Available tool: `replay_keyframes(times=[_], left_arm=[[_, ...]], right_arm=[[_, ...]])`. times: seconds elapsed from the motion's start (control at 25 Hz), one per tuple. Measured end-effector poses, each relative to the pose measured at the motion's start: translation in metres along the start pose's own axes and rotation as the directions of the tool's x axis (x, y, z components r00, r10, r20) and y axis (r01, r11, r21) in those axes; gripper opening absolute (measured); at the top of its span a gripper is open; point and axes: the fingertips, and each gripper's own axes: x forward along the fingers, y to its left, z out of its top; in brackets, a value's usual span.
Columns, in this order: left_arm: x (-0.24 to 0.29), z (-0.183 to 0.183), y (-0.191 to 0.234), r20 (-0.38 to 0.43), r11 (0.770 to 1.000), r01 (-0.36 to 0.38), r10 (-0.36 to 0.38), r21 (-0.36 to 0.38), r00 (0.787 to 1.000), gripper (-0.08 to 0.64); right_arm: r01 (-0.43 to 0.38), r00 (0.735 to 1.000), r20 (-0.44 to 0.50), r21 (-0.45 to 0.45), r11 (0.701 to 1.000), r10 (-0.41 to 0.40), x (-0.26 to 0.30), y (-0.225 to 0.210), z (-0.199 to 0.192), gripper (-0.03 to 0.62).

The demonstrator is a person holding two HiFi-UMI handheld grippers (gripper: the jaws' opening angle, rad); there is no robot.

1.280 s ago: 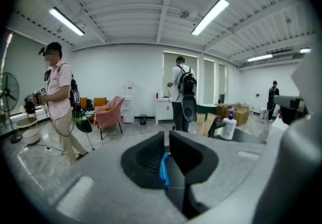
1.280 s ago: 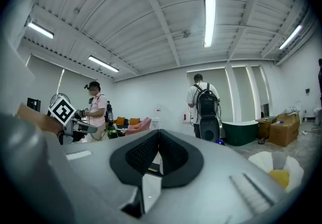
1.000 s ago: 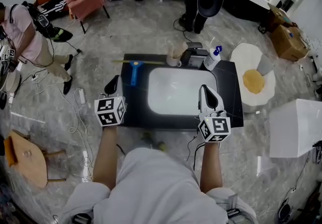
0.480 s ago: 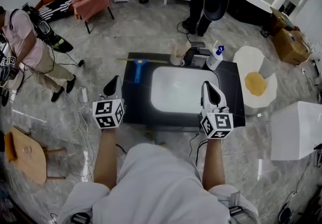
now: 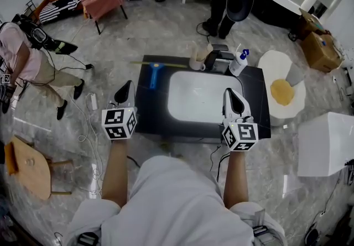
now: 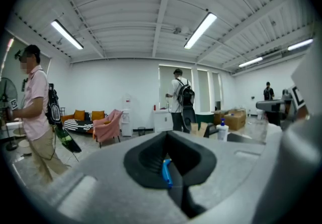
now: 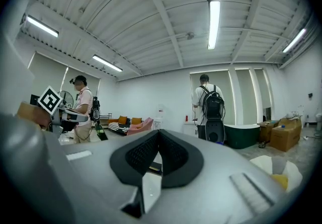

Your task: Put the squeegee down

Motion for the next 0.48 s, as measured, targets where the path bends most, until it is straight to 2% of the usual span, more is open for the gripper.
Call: replay_keyframes(times=[0.48], left_arm=[[0.0002,-0.0036,-0.0026,0.008,1.0,0.004,-0.004,-0.011,1.0,-0.002]], right_arm=[[0.005,1.0,0.003,-0.007,1.0,-0.005,-0.001,-0.0057,-0.0031,0.003]])
